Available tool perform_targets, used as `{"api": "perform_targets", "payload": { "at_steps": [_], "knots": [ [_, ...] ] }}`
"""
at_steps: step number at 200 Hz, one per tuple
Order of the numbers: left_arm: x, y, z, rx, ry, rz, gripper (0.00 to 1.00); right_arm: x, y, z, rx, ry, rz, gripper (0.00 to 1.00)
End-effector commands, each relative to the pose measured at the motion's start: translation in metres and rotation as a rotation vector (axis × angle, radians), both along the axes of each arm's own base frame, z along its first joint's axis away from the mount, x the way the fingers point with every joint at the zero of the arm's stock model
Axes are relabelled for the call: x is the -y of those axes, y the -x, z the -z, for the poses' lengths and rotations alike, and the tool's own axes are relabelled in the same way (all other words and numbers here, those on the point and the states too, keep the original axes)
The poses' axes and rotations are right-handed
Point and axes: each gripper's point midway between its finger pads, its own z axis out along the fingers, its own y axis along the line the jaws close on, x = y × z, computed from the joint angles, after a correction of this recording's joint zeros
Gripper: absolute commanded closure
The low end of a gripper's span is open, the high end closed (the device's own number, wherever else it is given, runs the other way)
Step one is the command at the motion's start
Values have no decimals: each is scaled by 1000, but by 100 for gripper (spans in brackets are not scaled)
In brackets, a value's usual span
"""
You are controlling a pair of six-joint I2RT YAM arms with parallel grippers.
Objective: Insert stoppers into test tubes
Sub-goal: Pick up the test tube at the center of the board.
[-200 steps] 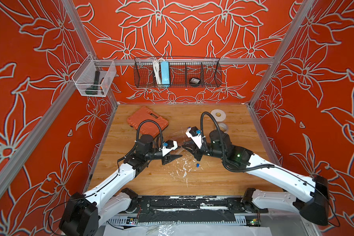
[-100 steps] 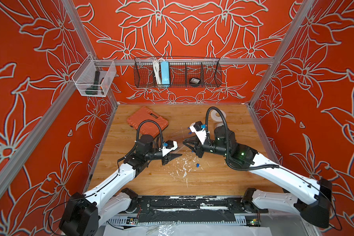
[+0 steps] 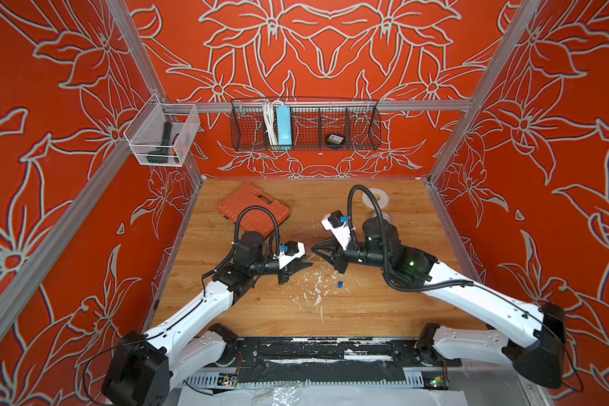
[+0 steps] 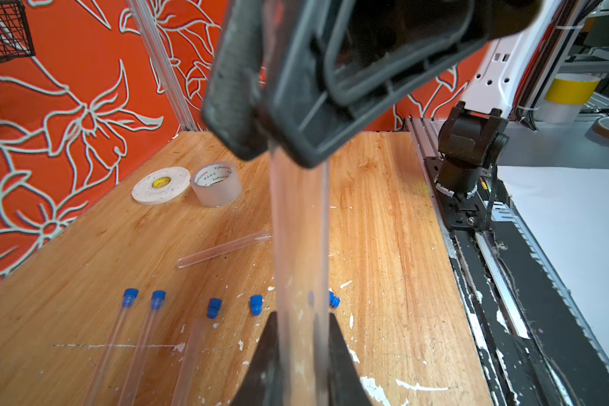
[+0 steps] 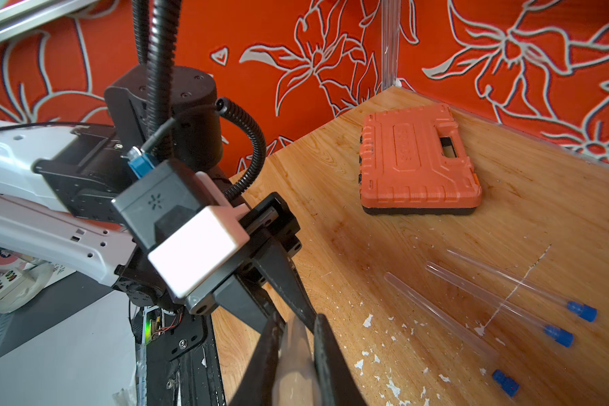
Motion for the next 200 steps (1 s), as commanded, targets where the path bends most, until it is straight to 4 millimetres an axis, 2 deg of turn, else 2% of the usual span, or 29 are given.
{"api": "perform_targets", "payload": {
  "at_steps": [1, 13, 42, 68, 107, 133, 149, 163, 182, 200],
  "knots": [
    [4, 8, -10, 36, 24, 52, 91, 0, -4, -7, 8, -4, 13, 87],
    [4, 8, -9, 37, 23, 52, 93, 3, -4, -6, 10, 2, 22, 84],
    [4, 6, -9, 40, 18, 43, 98, 13, 0, -17, 19, -11, 32, 60],
    [2, 3, -6, 39, 3, 16, 100, 43, 14, -27, 53, 36, 48, 52],
    [-1, -7, -5, 42, -11, -40, 100, 118, 12, 17, 74, 301, 259, 55],
    [-5, -17, -1, 53, -38, -94, 100, 146, 7, 50, 32, 470, 337, 57],
    [-8, -22, 2, 65, -53, -134, 100, 152, -4, 54, 10, 495, 376, 58],
    [-12, -29, 8, 71, -77, -173, 100, 154, -21, 44, -34, 443, 412, 60],
    [-18, -38, 19, 78, -136, -224, 100, 150, -48, 31, -79, 372, 424, 62],
    [-26, -47, 29, 91, -219, -278, 100, 141, -69, 35, -51, 391, 363, 62]
  ]
}}
